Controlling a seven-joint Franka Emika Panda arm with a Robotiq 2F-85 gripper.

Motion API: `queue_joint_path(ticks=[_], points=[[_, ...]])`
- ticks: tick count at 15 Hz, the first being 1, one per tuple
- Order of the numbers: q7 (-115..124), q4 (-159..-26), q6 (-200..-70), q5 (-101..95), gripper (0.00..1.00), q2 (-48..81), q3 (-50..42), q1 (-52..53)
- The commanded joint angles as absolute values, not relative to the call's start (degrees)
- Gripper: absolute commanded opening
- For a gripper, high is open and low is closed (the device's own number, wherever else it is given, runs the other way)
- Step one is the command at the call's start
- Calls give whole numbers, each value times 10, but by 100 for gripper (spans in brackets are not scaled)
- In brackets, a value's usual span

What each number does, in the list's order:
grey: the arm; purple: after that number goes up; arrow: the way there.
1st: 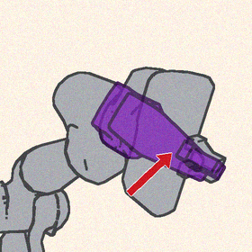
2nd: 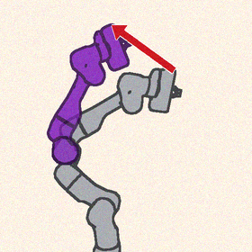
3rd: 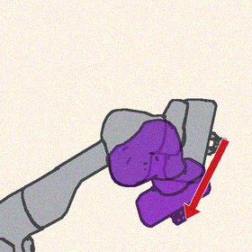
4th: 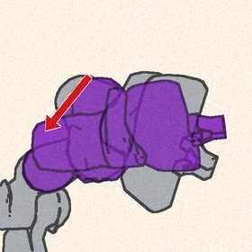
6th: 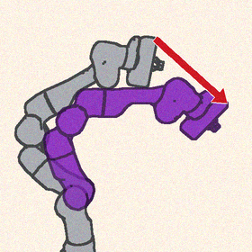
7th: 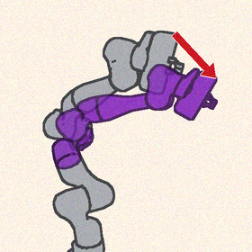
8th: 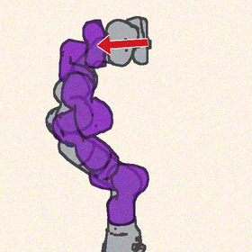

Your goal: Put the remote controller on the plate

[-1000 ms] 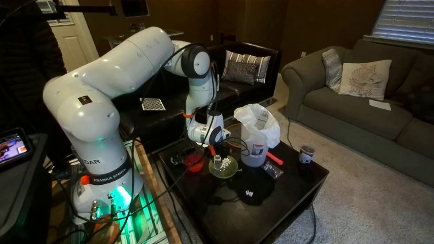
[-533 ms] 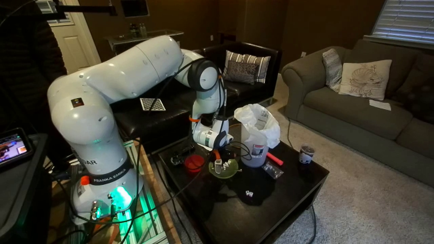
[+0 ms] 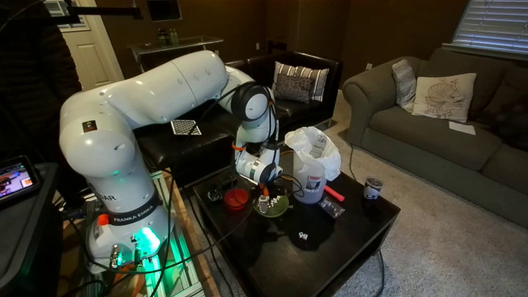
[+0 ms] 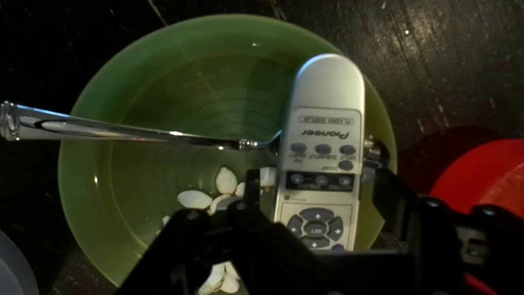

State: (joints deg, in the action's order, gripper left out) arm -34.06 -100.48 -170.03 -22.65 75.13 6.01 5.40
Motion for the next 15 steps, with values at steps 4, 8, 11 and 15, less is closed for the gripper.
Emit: queue_joint_path(ticks=[4,8,11,15], points=[[-310,-1083,-1793,-249,100,712,19,75],[-259,-1195,-1980,-229,100,674,-62,155],[-247,-1283,-2133,-143,100,659,-137,260],[-280,-1304,-2216,-61,100,680,-137,281]])
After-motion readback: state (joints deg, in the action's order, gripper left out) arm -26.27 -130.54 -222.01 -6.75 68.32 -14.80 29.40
